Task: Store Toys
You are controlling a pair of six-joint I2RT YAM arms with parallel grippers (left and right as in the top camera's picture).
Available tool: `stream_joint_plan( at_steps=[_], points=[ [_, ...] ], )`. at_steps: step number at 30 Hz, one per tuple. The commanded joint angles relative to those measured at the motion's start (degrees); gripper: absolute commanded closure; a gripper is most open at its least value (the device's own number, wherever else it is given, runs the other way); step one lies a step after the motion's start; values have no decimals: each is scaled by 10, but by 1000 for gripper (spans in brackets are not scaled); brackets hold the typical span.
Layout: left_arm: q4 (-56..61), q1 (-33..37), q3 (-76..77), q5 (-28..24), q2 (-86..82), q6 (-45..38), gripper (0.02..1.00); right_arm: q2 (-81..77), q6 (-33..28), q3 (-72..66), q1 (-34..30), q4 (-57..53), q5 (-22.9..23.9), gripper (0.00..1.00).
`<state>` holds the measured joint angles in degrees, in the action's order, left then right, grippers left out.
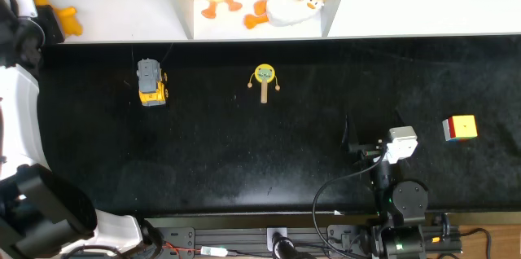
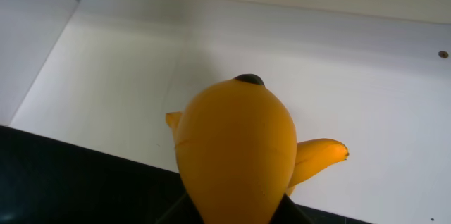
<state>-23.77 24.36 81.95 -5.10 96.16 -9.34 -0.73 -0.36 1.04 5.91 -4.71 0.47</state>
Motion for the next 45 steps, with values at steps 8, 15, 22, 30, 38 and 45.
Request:
stream_joint_plan(
  at_steps=[8,15,22,30,38,45],
  points=[
    [13,0,18,14,37,-2,954,5,2,-7,-3,3,6,7],
    [22,-1,18,12,59,-2,947,5,2,-7,-3,3,6,5],
    [31,-3,18,12,64,1,844,5,2,-7,-3,3,6,7],
    [38,-13,18,12,64,0,678,5,2,-7,-3,3,6,5],
    [42,-23,18,12,64,0,117,5,2,-7,-3,3,6,5],
    [35,-23,18,12,57,5,23,5,2,-7,-3,3,6,7]
  ],
)
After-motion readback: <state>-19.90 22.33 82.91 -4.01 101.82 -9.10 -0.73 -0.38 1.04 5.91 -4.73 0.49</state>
